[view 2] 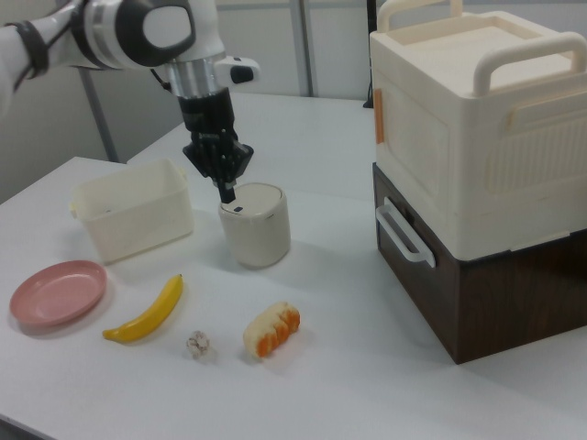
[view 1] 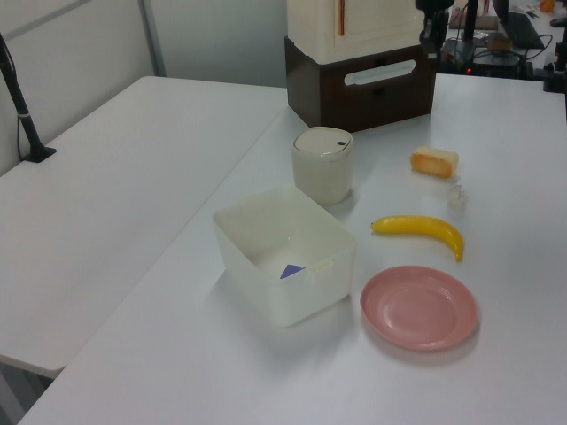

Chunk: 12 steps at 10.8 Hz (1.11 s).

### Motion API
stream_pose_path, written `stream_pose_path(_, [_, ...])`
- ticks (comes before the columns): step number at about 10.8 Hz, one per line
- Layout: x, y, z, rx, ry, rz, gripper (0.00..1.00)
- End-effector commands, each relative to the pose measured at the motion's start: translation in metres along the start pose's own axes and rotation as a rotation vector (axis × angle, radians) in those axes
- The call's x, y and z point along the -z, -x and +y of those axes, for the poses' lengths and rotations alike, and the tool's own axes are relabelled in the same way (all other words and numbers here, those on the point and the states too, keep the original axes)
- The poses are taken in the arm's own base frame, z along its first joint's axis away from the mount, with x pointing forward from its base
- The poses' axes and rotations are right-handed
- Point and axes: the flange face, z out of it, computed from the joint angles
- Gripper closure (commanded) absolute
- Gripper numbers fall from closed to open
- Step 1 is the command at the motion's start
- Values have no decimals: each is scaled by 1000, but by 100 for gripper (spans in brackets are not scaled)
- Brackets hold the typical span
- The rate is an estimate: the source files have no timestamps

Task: Open the trash can
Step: 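Lift the lid edge upward with the gripper, flipping the lid open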

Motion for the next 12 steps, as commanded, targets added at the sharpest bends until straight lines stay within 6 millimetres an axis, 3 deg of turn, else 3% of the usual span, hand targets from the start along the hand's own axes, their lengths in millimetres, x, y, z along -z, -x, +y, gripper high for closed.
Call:
stream_pose_path(1, [-17, -49, -23, -57, 72, -7, 100])
stream_pose_path(4, [-42, -82, -69, -97, 130, 12, 100])
stream_pose_path(7, [-55, -108, -96, -207, 120, 121, 100])
stream_pose_path(9, [-79, -130, -110, -290, 132, 165, 100])
stream_pose_path(10, [-94, -141, -132, -299, 136, 184, 100])
stream_pose_path(12, [-111, -149, -152, -335, 159, 220, 100])
